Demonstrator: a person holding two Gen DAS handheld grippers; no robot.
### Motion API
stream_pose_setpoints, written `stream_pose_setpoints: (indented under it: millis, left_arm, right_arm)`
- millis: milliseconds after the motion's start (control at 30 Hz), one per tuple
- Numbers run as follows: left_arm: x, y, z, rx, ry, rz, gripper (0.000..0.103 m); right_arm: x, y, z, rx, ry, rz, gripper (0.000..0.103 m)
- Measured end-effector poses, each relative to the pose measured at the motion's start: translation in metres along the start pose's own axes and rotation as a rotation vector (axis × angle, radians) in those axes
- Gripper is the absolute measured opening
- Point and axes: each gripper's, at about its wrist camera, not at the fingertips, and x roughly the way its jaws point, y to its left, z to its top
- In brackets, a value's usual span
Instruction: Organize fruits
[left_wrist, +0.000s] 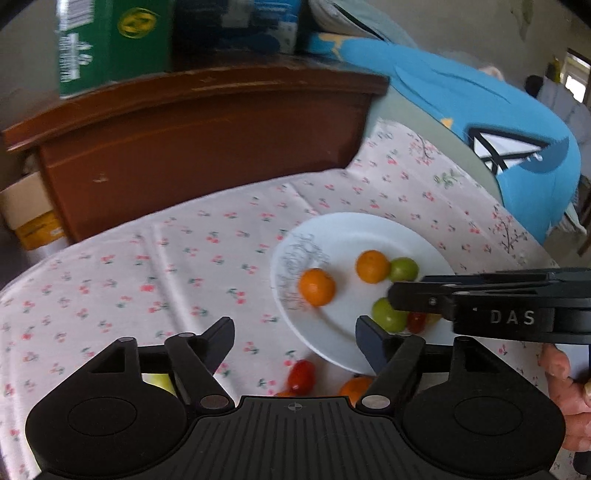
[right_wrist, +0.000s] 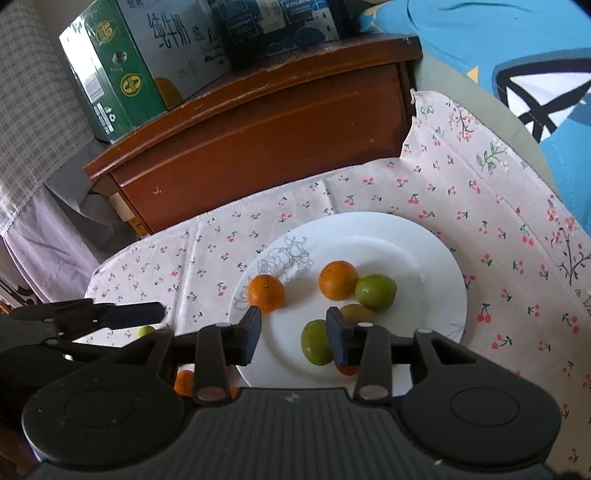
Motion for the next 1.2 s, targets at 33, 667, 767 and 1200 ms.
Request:
stream_pose_setpoints:
  millis: [33,667,767,1200]
  left_arm:
    - [-0.005,0.003,0.000,-0.010,-0.005,0.004,0.075]
    - [-0.056,0.042,-0.019,-0.129,-0.022,0.079,0.080]
    - [-0.036,0.032,-0.022,-0.075,0.017,0.068,0.080]
    - [0.015,0.003,-0.025,0.108,0.098,-0.029,0.039]
  right_arm:
    - [-0.002,0.001,0.000,0.000,-0.003,0.002,0.040]
    - [-0.039,0.030,-0.048,0.025,0.003,0.061,0.041]
    - [-0.041,0.030,-0.058,0.043,0.019,0.053,0.041]
    - [-0.026,0.029,-0.081,0.071,0.118,0.036,0.041]
